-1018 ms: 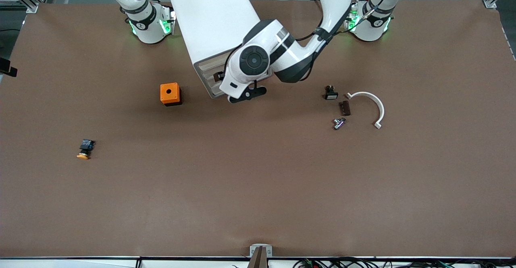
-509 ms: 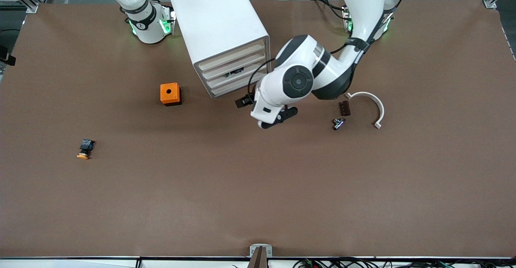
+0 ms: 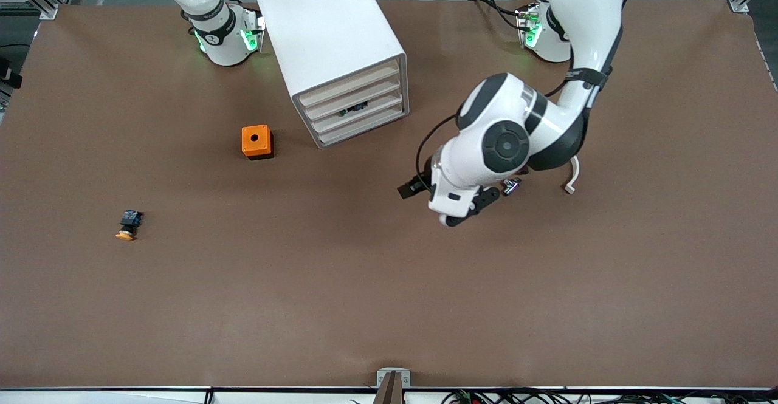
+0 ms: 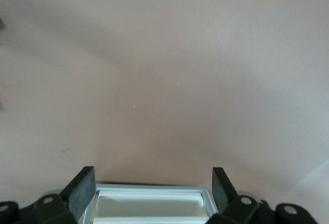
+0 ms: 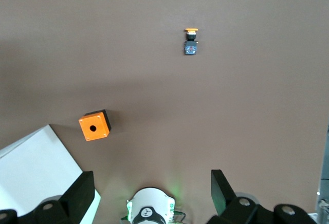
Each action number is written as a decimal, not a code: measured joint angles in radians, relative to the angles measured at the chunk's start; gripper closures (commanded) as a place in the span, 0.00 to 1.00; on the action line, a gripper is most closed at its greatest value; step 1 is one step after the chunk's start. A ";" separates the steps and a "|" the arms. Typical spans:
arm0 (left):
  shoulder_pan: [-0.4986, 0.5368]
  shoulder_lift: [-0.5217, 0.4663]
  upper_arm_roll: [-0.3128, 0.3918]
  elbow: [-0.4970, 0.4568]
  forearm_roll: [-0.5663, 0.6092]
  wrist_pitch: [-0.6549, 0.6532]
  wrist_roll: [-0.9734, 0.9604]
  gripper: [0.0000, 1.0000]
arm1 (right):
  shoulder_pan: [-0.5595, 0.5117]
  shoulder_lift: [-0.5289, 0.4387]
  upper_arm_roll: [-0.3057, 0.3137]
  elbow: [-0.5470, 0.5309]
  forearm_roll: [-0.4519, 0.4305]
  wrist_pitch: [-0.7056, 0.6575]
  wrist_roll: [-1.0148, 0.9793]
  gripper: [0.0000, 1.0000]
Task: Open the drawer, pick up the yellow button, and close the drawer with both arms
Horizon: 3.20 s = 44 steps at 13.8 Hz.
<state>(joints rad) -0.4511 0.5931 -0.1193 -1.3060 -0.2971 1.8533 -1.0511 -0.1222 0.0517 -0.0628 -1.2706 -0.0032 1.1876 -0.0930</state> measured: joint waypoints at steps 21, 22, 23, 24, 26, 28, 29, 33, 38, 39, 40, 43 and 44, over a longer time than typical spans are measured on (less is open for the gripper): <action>0.438 -0.412 0.001 -0.212 0.179 -0.438 0.980 0.00 | 0.038 -0.183 0.006 -0.237 0.021 0.106 0.001 0.00; 0.461 -0.458 0.001 -0.266 0.179 -0.401 1.016 0.00 | 0.038 -0.183 0.005 -0.240 0.021 0.107 0.001 0.00; 0.480 -0.508 0.001 -0.329 0.181 -0.355 1.039 0.00 | 0.038 -0.183 0.004 -0.242 0.021 0.109 0.001 0.00; 0.491 -0.559 0.001 -0.395 0.186 -0.306 1.053 0.00 | 0.038 -0.183 0.004 -0.243 0.021 0.109 0.001 0.00; 0.494 -0.651 -0.001 -0.507 0.195 -0.236 1.058 0.00 | 0.038 -0.183 0.005 -0.243 0.021 0.110 0.001 0.00; 0.494 -0.713 -0.006 -0.558 0.196 -0.213 1.058 0.00 | 0.038 -0.183 0.005 -0.243 0.021 0.117 0.001 0.00; 0.494 -0.733 -0.007 -0.564 0.196 -0.209 1.056 0.00 | 0.039 -0.183 0.006 -0.243 0.021 0.126 0.001 0.00; 0.493 -0.762 -0.010 -0.544 0.196 -0.206 1.043 0.00 | 0.039 -0.183 0.007 -0.243 0.014 0.153 0.000 0.00; 0.494 -0.750 -0.009 -0.443 0.196 -0.207 1.033 0.00 | 0.039 -0.183 0.009 -0.243 -0.002 0.169 0.000 0.00; 0.494 -0.735 -0.008 -0.414 0.196 -0.207 1.032 0.00 | 0.039 -0.183 0.009 -0.243 -0.002 0.169 0.000 0.00; 0.494 -0.714 -0.008 -0.385 0.201 -0.207 1.032 0.00 | 0.039 -0.183 0.010 -0.243 -0.002 0.169 0.000 0.00; 0.494 -0.649 -0.007 -0.322 0.236 -0.207 1.032 0.00 | 0.039 -0.183 0.010 -0.243 -0.002 0.169 0.000 0.00; 0.495 -0.633 -0.007 -0.307 0.239 -0.207 1.032 0.00 | 0.039 -0.183 0.010 -0.244 -0.002 0.169 0.000 0.00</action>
<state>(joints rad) 0.0438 -0.0396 -0.1262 -1.6127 -0.0579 1.6464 -0.0188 -0.0828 -0.1311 -0.0528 -1.5143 -0.0057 1.3571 -0.0929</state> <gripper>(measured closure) 0.000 0.000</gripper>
